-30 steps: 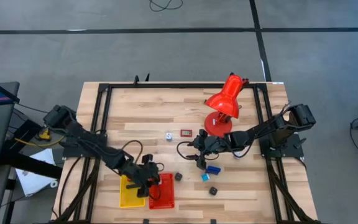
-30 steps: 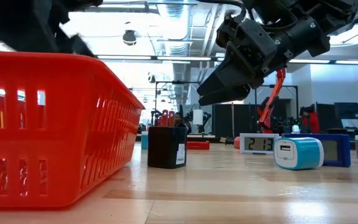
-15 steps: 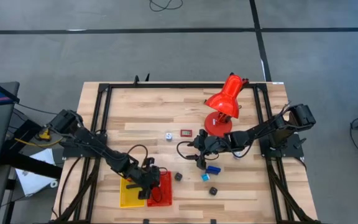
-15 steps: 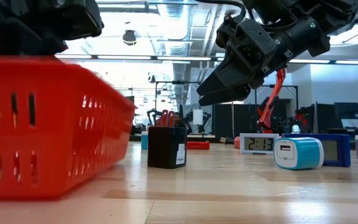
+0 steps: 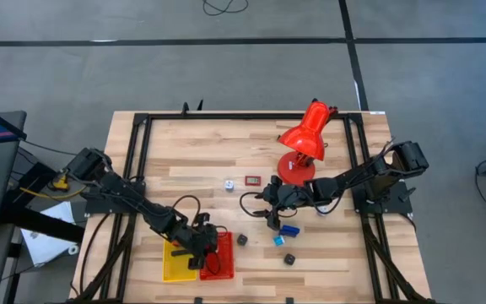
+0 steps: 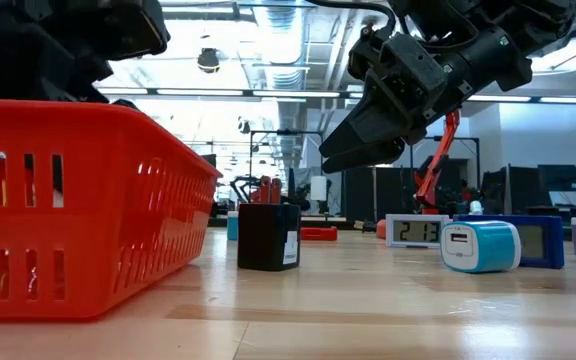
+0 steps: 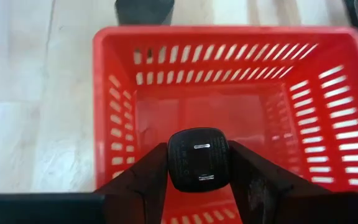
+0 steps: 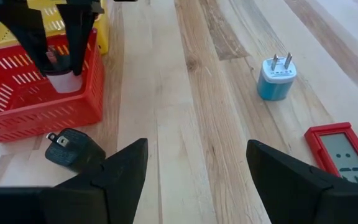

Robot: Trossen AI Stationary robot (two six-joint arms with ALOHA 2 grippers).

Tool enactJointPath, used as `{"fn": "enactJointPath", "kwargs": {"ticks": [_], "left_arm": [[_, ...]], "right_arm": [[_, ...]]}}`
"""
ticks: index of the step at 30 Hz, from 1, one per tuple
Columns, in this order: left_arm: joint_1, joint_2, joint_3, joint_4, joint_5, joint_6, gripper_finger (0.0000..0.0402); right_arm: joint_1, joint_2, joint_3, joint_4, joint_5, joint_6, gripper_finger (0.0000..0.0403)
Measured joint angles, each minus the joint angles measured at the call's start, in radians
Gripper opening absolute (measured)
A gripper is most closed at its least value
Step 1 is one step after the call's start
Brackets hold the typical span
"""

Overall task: Pick & Place Office items
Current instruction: Put the black charger adapter into the red bin

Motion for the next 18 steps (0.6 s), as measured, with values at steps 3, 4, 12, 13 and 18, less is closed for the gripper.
{"fn": "enactJointPath", "kwargs": {"ticks": [3, 4, 12, 13, 18], "left_arm": [[0.0, 0.0, 0.0, -0.031, -0.019, 0.0, 0.0145], [0.0, 0.0, 0.0, -0.031, -0.019, 0.0, 0.0145], [0.0, 0.0, 0.0, -0.031, -0.019, 0.008, 0.015], [0.0, 0.0, 0.0, -0.031, -0.019, 0.008, 0.0153], [0.0, 0.0, 0.0, -0.031, -0.02, 0.008, 0.0175]], "right_arm": [[0.0, 0.0, 0.0, 0.0, 0.0, 0.0, 0.0265], [0.0, 0.0, 0.0, -0.002, 0.0, 0.0, 0.0265], [0.0, 0.0, 0.0, -0.006, 0.0, 0.0, 0.0265], [0.0, 0.0, 0.0, -0.006, 0.0, 0.0, 0.0265], [0.0, 0.0, 0.0, -0.006, 0.0, 0.0, 0.0265]]}}
